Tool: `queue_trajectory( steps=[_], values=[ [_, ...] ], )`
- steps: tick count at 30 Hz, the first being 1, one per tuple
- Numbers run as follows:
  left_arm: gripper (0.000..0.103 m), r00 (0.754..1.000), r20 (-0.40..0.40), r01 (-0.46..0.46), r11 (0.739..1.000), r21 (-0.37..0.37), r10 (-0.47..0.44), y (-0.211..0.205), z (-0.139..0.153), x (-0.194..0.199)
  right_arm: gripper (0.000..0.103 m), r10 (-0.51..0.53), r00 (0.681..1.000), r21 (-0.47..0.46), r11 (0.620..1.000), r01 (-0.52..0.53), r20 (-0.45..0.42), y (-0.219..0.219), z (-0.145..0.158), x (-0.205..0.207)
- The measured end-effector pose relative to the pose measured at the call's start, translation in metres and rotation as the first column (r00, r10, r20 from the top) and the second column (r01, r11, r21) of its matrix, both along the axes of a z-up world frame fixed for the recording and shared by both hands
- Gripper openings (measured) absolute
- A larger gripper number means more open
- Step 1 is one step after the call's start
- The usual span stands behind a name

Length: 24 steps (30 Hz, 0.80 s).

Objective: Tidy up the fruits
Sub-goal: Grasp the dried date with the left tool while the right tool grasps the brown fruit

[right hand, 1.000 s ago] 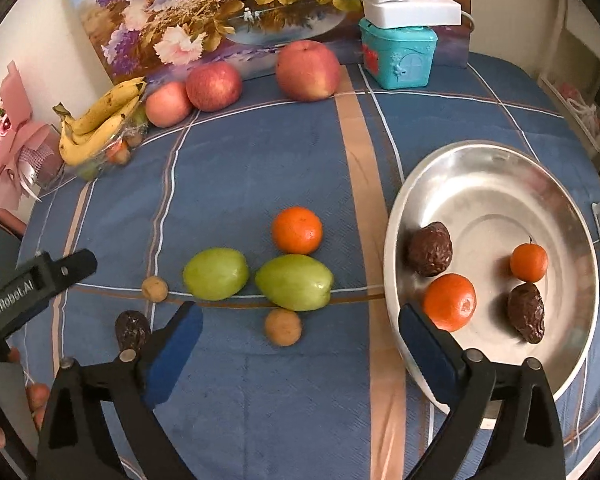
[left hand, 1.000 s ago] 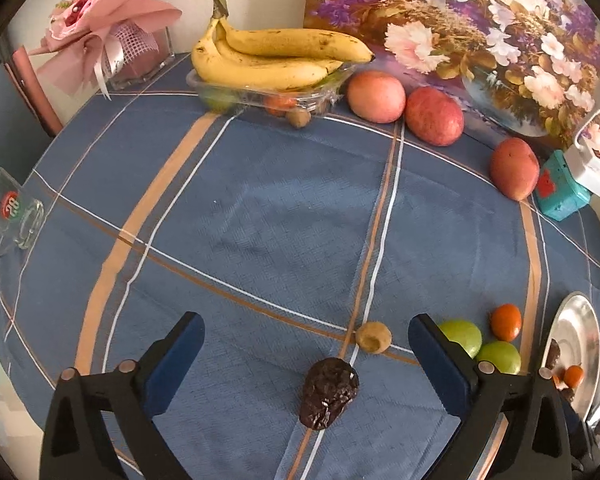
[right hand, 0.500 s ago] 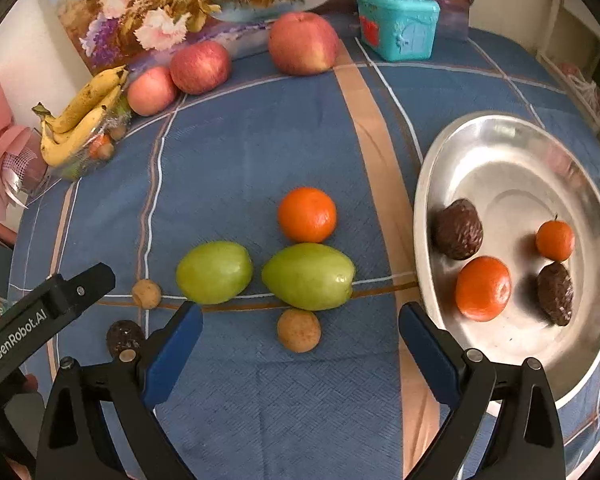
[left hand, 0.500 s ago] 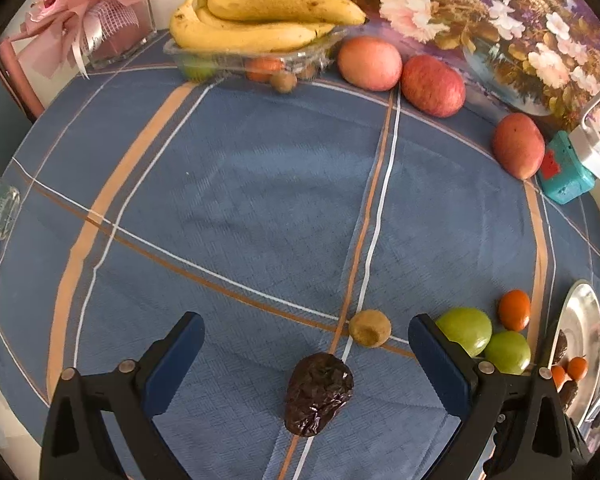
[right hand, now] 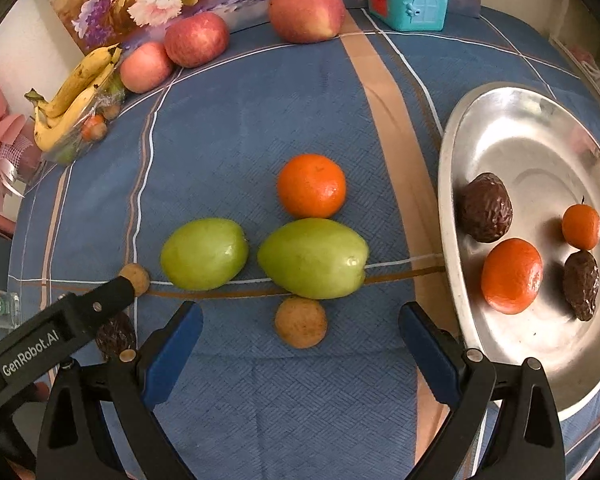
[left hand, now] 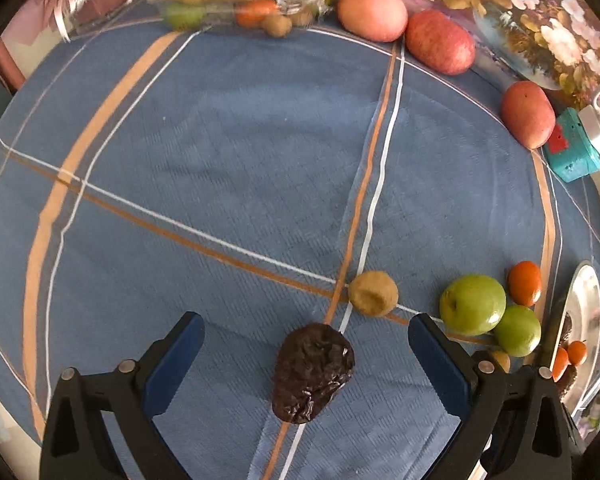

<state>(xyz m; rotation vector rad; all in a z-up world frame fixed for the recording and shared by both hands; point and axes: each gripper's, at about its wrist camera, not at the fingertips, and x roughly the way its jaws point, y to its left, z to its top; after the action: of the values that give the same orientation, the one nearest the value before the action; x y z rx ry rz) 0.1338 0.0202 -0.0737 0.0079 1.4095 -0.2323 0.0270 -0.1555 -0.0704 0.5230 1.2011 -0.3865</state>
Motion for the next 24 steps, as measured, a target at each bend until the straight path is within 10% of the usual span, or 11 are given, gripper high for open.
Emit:
queue_trajectory(
  steps=[12, 24],
  values=[
    [0.039, 0.993, -0.016, 0.113, 0.993, 0.038, -0.113, -0.022, -0.003, -0.015, 0.042, 0.013, 1.000, -0.033, 0.999, -0.013, 0.001, 0.002, 0.001, 0.003],
    [0.039, 0.995, 0.076, 0.068, 0.997, -0.038, -0.065, -0.007, 0.034, -0.015, 0.025, 0.036, 0.999, -0.020, 0.999, -0.035, 0.037, -0.003, 0.016, -0.004]
  ],
)
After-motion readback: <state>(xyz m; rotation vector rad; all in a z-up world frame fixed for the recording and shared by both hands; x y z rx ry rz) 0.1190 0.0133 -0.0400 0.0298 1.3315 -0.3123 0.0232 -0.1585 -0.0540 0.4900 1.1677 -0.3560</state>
